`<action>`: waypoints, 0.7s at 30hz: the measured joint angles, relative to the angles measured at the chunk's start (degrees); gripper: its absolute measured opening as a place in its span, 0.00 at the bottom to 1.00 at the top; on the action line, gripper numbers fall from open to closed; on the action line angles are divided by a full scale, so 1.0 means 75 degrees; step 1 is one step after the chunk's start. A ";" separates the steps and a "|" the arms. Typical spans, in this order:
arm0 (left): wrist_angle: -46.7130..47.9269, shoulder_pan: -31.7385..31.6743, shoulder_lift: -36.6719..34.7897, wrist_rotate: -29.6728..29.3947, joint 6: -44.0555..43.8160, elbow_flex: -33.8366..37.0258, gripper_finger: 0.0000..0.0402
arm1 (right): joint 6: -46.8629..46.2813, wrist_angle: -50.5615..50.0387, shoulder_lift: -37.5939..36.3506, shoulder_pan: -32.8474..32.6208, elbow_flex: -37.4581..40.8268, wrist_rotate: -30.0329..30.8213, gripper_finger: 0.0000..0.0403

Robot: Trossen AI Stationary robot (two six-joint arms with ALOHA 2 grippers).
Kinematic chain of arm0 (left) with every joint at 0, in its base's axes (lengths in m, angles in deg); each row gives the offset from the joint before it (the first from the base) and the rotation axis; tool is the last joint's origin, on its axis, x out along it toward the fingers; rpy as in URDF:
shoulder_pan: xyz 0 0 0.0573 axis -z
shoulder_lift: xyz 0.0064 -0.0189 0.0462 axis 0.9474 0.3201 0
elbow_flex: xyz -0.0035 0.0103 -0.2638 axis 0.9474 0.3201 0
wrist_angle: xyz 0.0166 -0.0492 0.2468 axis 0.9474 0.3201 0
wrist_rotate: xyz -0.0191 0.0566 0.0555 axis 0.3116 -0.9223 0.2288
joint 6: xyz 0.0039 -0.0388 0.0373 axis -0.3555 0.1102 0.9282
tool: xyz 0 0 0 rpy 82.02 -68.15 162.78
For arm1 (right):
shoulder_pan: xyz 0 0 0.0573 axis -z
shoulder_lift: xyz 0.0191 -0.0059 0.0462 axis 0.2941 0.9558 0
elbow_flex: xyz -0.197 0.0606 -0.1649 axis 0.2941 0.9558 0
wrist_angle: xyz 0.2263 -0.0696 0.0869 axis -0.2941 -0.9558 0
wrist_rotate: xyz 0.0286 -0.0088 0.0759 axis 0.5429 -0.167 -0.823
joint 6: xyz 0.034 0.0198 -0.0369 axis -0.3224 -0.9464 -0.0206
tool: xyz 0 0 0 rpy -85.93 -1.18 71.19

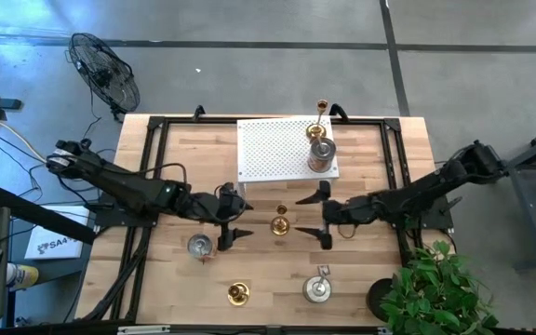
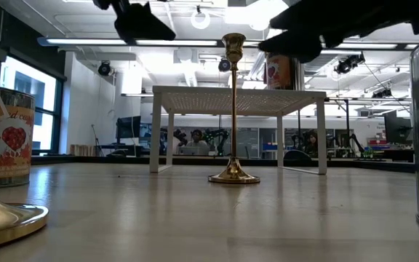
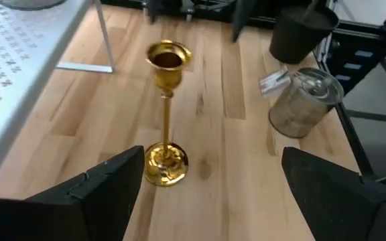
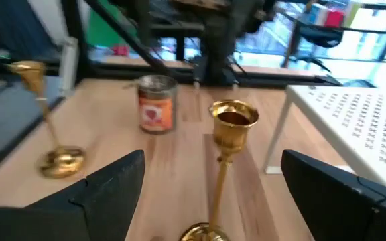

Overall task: Pick & Place candle stick holders
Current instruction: Put the top gold candle holder on the shelf aligned with the other gold candle holder

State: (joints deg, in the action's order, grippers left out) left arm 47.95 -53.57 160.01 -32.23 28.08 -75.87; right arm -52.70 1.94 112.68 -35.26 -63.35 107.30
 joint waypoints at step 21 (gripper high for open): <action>-0.0227 0.0585 0.0000 -0.1317 0.0126 -0.0003 0.86 | -0.0170 -0.0237 0.1051 0.0522 -0.0927 -0.0673 0.85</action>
State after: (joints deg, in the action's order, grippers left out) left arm 46.25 -49.18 160.01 -42.10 29.02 -75.89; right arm -53.98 0.16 120.56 -31.34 -70.31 102.25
